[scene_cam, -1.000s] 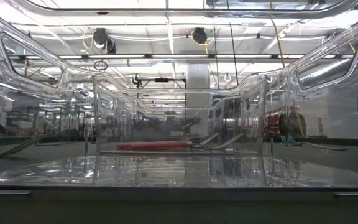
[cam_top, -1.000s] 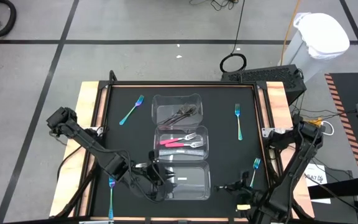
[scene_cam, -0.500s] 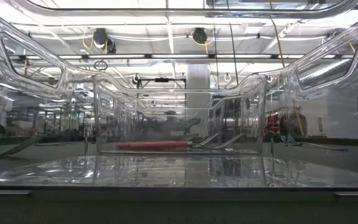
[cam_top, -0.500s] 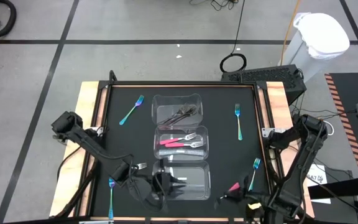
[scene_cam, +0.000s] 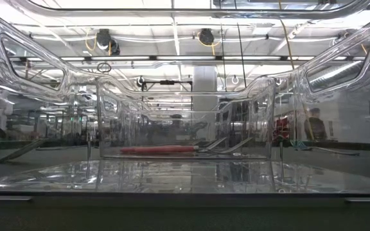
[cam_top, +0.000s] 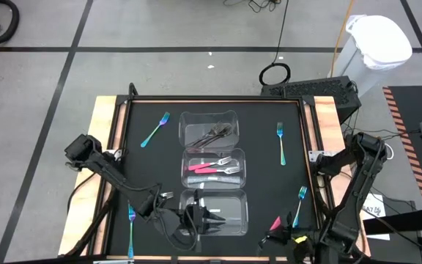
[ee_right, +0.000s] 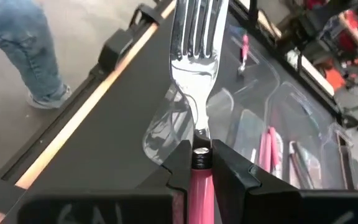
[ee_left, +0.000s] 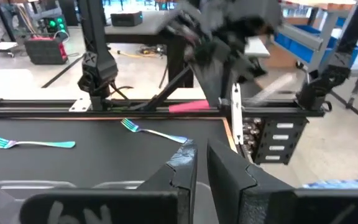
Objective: Sort silverware by color (type)
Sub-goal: Put the right pink fork into the middle transparent bin
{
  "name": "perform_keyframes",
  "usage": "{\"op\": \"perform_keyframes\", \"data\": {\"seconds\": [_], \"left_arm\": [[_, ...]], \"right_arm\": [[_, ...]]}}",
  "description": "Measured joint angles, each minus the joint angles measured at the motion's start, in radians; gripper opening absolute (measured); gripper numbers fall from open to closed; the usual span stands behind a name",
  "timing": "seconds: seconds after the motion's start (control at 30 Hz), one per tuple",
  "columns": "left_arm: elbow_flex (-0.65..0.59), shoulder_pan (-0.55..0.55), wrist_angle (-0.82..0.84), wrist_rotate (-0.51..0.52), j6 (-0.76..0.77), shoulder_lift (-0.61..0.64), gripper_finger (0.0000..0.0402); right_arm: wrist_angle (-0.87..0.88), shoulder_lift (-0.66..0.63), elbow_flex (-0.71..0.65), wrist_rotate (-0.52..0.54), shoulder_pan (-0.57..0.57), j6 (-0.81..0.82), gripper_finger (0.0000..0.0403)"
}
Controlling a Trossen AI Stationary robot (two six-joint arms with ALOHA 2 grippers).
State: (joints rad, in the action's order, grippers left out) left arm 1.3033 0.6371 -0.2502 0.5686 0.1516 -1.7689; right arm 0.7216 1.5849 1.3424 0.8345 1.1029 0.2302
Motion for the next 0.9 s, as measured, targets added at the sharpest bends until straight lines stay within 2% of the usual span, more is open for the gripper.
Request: {"op": "perform_keyframes", "data": {"seconds": [0.13,0.3,0.6,0.73,0.9], "left_arm": [[0.000,0.013,-0.007,0.003,0.000,0.001,0.0038],[0.000,0.014,-0.027,0.032,0.001,0.001,0.0038],[0.000,-0.016,-0.033,0.078,0.008,0.001,0.0038],[0.000,-0.040,-0.033,0.095,0.034,0.001,0.0038],[0.000,-0.081,-0.071,0.101,0.053,-0.030,0.0038]], "right_arm": [[-0.021,-0.074,-0.064,-0.001,0.028,-0.042,0.0036],[-0.141,-0.247,-0.241,-0.010,0.038,-0.119,0.0036],[-0.517,-0.609,-0.562,-0.243,-0.012,-0.421,0.0036],[-0.562,-0.717,-0.630,-0.316,-0.037,-0.487,0.0036],[-0.568,-0.791,-0.657,-0.316,-0.048,-0.540,0.0036]]}}
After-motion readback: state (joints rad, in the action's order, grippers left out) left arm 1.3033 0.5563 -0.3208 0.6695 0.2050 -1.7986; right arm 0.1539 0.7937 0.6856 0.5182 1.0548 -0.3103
